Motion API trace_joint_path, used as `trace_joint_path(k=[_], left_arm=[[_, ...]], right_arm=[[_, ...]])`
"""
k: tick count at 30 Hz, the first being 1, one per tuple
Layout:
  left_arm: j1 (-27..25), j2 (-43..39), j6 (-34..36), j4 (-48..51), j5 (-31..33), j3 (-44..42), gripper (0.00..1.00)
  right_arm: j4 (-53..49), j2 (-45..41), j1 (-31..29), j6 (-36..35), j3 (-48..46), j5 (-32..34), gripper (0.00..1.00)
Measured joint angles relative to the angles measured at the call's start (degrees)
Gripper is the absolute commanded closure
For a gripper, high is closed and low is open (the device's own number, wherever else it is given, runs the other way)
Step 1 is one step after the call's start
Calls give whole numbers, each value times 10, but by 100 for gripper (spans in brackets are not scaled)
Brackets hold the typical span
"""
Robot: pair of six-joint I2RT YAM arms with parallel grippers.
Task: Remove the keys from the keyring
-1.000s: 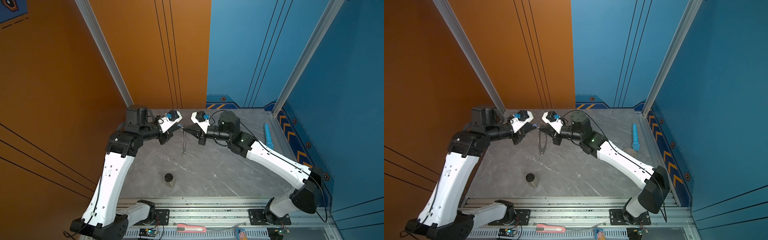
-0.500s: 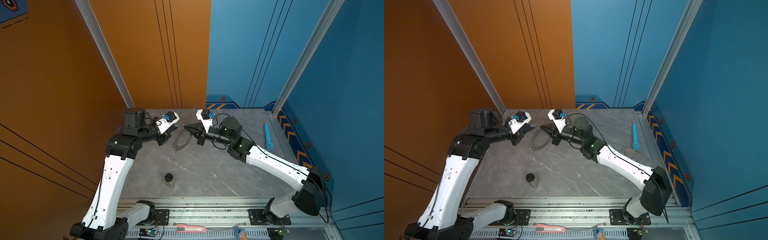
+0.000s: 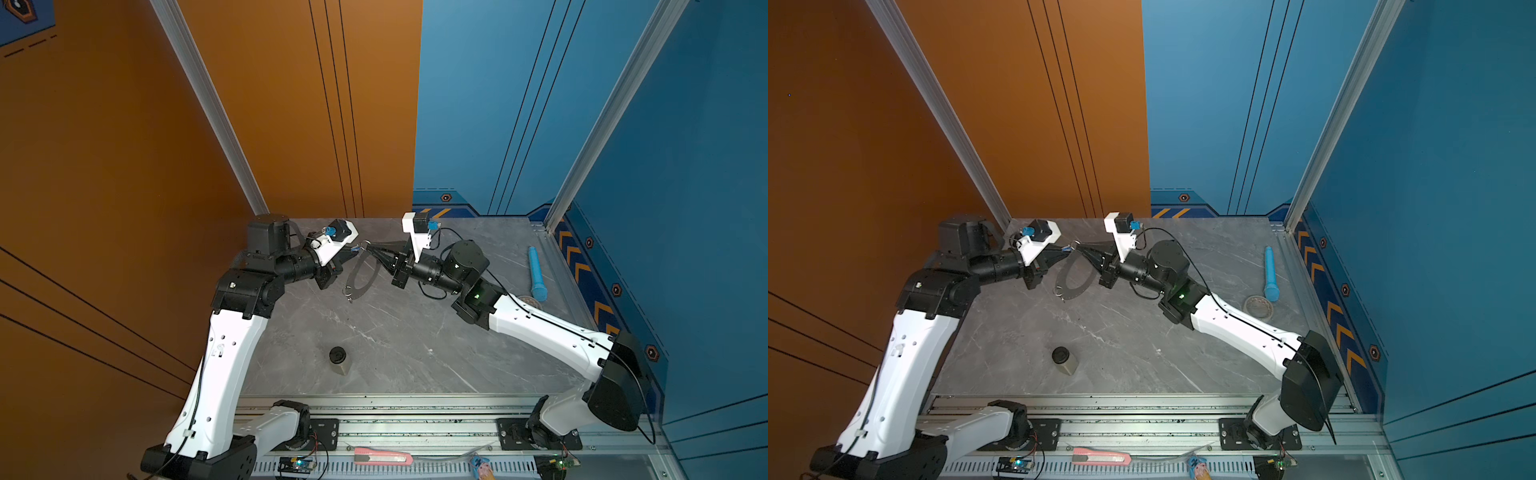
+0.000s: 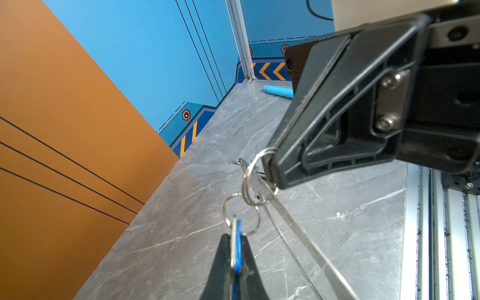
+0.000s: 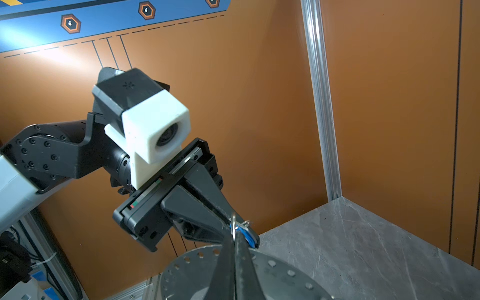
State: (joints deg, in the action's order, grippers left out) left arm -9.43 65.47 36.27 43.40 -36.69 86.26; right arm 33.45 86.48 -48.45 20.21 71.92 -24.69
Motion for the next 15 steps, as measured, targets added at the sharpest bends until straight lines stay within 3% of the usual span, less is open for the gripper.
trace_joint_path(k=[15], left_arm=[[-26, -16, -31, -6, -4, -17, 100]], right_arm=[[73, 2, -10, 49, -23, 25, 100]])
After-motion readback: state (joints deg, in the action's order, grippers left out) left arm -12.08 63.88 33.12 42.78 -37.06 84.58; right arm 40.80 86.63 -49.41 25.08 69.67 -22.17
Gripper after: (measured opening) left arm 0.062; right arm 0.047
